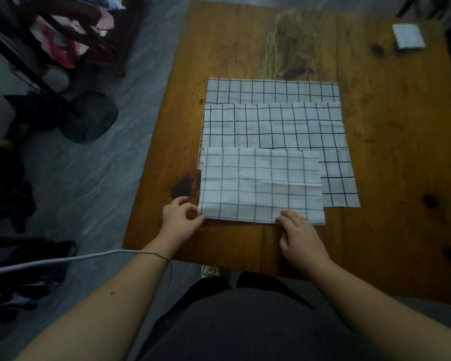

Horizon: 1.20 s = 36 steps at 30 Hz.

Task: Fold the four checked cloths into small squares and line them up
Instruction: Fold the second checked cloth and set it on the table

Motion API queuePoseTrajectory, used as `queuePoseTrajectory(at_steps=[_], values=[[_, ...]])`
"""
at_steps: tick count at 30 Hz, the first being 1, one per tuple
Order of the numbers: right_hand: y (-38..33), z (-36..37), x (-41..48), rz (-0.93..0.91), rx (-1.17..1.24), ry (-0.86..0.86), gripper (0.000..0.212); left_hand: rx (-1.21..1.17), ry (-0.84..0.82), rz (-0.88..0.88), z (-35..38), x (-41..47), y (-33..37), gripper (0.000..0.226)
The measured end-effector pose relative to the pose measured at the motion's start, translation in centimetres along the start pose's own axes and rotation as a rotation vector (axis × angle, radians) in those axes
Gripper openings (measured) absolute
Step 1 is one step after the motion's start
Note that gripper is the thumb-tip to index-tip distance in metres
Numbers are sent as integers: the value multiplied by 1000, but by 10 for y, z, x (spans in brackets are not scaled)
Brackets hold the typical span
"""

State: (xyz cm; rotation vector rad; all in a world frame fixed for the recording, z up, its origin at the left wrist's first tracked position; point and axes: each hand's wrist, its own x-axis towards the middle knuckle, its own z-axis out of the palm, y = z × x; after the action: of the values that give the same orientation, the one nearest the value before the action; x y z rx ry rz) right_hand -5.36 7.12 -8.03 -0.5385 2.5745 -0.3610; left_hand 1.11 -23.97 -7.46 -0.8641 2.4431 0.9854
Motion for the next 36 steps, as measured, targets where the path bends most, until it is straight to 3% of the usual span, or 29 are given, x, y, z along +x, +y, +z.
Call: queuePoseTrajectory(at_steps=[3, 5, 8, 10, 16, 30, 36], values=[[-6, 1, -4, -26, -32, 13, 57, 133, 167, 16, 3, -12, 8, 47], [-14, 3, -6, -66, -56, -2, 60, 257, 229, 190, 10, -24, 19, 58], [-24, 11, -8, -121, -106, -43, 63, 444, 57, 487, 37, -43, 41, 70], [-28, 18, -7, -139, -149, -83, 64, 571, -45, 578, 62, -49, 52, 73], [-28, 31, -8, -147, -216, -141, 77, 693, -193, 548, 104, -48, 50, 72], [46, 9, -39, 196, -218, -81, 67, 683, -85, 335, 66, -47, -5, 83], [0, 15, -22, -53, -210, -97, 71, 683, -112, 513, 89, -49, 42, 72]])
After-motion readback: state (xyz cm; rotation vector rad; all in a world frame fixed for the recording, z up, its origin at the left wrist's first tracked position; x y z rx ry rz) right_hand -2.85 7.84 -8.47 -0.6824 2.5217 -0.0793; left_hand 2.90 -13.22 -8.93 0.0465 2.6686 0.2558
